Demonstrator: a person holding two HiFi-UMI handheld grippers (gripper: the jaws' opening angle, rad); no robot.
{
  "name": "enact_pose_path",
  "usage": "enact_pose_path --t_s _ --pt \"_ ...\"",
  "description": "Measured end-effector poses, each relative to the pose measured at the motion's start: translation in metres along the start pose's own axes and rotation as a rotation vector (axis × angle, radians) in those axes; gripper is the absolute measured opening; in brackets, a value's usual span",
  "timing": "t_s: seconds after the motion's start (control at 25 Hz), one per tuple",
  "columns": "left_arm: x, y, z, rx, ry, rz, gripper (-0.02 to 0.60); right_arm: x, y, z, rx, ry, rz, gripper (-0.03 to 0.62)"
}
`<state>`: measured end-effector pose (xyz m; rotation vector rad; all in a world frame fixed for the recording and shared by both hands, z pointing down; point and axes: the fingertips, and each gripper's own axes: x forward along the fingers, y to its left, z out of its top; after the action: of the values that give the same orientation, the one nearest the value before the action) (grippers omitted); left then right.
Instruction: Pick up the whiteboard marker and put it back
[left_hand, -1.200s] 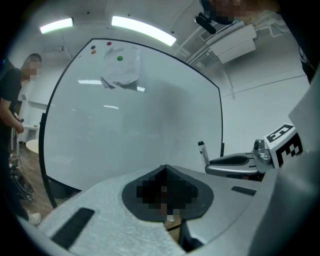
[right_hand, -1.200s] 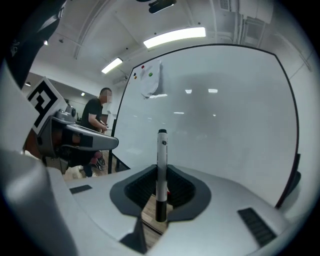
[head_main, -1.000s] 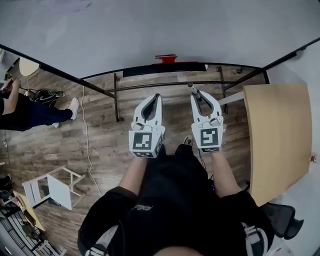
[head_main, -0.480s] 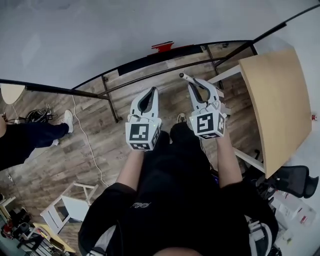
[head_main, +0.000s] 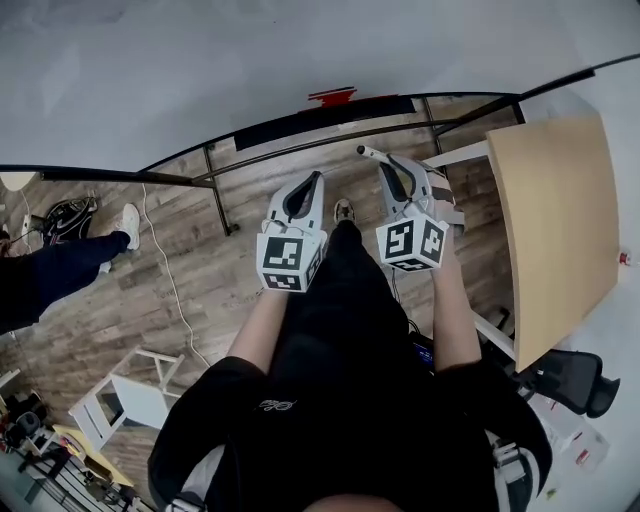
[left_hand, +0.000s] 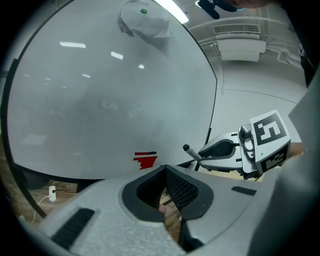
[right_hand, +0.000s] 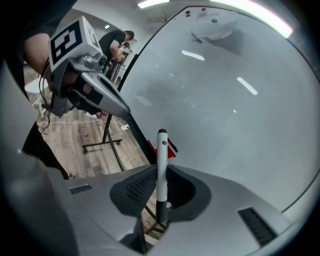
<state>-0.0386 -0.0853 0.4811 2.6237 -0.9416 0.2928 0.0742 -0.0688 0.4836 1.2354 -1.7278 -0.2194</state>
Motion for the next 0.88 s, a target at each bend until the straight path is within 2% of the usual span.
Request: enact_pose_path --t_s 0.32,0.52,0.88 --pt "0.051 0.012 -0.021 -0.07 0.066 0.054 0.005 0.065 -0.007 -0.032 -0.209 0.059 0.126 0.055" --pt "0.067 0.02 -0.026 -0.092 0.094 0.112 0.005 0.094 -0.015 -0.049 -0.275 0.075 0.195 0.055" --pt "0.074 0.04 -0.035 -0.146 0.084 0.245 0.005 0.145 -0.017 -0.071 -0.413 0.098 0.276 0.055"
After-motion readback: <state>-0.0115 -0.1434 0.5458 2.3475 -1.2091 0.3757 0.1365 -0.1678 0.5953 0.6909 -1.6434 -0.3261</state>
